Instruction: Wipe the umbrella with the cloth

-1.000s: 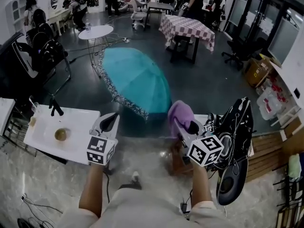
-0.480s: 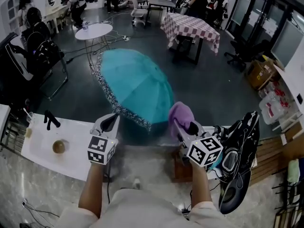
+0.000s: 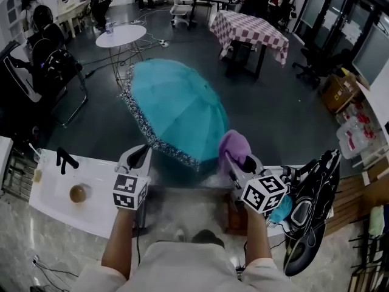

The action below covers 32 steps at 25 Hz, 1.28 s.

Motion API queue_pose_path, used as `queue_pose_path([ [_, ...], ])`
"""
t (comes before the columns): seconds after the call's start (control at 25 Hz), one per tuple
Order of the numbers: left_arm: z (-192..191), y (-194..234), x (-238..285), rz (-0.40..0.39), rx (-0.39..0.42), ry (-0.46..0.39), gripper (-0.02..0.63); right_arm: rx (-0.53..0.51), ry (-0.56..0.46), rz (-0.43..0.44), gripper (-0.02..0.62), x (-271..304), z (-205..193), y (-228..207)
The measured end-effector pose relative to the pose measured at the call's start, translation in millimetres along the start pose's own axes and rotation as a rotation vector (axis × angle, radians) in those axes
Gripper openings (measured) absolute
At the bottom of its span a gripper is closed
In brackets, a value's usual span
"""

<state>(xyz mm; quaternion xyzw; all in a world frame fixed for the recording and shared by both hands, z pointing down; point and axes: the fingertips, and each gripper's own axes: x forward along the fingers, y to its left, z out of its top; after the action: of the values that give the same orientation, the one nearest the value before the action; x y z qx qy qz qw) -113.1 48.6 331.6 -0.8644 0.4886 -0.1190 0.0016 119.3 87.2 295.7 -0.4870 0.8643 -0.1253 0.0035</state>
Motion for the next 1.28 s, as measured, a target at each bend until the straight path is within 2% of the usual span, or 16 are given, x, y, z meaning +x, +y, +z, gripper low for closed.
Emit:
queue_pose_path([
  [0.32,-35.6,35.9,33.1,0.046,-0.050,0.089,0.057,0.020,0.059,0.003,0.129,48.2,-14.3,-24.6],
  [0.76,-92.1,87.4,114.5,0.089,-0.084,0.258,0.157,0.040,0.108,0.021,0.129,145.6,-18.9,-104.7],
  [0.92,-111.2,115.7,146.0,0.126,-0.145,0.288,0.180,0.048,0.146,0.014,0.129,190.1,-23.1,-142.7],
  [1.12,-145.1,148.3,185.4,0.188,-0.277,0.309,0.203,0.052,0.188,0.016,0.129,249.0,-27.9,-197.8],
  [1.28,-163.9,168.5,211.8,0.217,-0.321,0.332,0.226,0.045,0.227,0.023,0.129,299.9,-32.3,-234.1],
])
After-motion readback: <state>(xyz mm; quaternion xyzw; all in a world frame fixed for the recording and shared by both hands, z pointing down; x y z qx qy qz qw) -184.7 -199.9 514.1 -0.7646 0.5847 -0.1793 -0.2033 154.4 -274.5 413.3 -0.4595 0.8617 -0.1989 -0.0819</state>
